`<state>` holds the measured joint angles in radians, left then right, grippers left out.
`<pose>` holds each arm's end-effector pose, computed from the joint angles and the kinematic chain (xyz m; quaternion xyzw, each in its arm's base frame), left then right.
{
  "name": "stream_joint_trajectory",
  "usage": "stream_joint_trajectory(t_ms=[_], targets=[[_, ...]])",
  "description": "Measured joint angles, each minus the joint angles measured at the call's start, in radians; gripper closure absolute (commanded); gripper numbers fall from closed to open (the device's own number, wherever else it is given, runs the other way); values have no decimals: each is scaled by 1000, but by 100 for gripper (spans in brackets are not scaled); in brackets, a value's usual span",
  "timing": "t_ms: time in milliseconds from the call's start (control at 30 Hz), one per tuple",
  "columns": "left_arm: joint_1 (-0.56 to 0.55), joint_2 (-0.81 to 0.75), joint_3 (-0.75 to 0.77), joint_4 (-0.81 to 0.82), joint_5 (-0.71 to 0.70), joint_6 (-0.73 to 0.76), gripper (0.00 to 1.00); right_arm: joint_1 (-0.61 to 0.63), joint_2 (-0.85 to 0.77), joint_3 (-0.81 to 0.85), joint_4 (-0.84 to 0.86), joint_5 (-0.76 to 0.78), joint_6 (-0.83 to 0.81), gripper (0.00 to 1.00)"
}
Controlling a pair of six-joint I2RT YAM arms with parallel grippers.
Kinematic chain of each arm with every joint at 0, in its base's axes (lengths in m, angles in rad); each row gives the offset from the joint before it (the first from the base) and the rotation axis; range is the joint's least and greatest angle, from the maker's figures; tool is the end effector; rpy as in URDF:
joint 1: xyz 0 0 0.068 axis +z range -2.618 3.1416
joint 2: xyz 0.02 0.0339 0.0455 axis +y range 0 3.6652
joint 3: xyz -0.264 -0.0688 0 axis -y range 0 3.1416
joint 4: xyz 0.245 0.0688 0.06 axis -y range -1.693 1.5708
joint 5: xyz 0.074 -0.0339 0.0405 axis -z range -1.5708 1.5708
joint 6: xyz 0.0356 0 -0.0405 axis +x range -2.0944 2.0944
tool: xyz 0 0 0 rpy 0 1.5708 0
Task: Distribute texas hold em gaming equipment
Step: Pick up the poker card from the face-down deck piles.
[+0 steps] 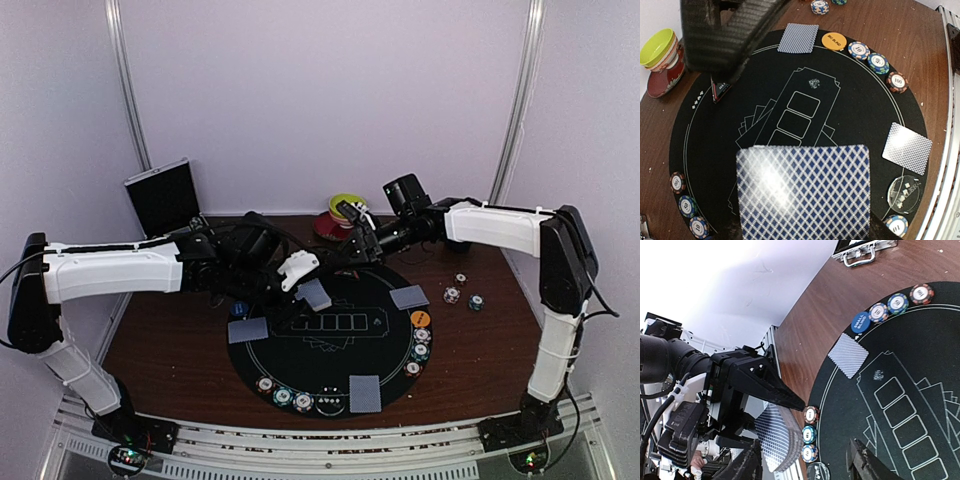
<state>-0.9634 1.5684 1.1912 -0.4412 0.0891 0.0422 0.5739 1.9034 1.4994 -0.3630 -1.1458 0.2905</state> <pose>0.1938 -0.2843 0.2631 0.4621 0.8063 -0.2002 0.3104 0.3342 0.2547 0.2604 -0.3191 0.7357 0.5907 0.0895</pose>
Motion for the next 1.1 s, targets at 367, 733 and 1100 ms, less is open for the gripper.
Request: stream_joint_trajectory(t_ms=[367,733,1100], targets=[[0,0,0,0,-2,0,38,58,51,0,8,-26,2,41],[0,0,0,0,-3,0,38,109,76,2,-9,-37,-6,41],[0,0,0,1,-3,0,38,135,114,11,38,-33,58,48]])
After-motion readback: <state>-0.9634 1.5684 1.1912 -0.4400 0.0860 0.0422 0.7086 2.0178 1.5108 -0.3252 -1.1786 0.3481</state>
